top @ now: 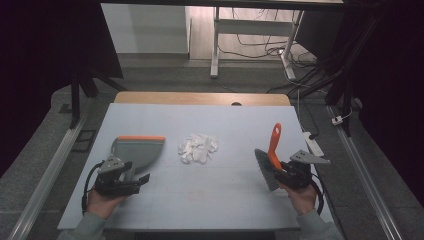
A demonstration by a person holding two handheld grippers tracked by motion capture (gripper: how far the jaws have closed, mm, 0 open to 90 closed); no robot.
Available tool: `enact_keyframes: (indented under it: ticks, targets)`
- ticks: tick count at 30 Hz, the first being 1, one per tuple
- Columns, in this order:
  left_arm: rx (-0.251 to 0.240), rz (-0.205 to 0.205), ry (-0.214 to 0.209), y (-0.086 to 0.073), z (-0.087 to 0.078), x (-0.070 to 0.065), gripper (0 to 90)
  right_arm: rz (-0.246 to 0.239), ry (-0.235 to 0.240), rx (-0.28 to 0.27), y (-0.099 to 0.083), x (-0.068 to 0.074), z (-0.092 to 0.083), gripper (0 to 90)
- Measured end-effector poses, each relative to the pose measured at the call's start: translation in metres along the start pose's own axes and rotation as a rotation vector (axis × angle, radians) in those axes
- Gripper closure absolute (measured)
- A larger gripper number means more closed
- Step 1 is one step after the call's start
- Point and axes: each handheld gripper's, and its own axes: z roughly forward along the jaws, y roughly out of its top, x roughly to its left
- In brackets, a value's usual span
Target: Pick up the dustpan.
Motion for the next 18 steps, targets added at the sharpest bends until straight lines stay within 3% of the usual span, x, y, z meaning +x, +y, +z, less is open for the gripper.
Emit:
enact_keyframes:
  ticks: [18]
  targets:
    - [0.006,0.021,0.020,0.0016,-0.0003,-0.0022,19.0,-0.006,-0.007,-0.002,0.0004,0.0009,-0.0002,70.0]
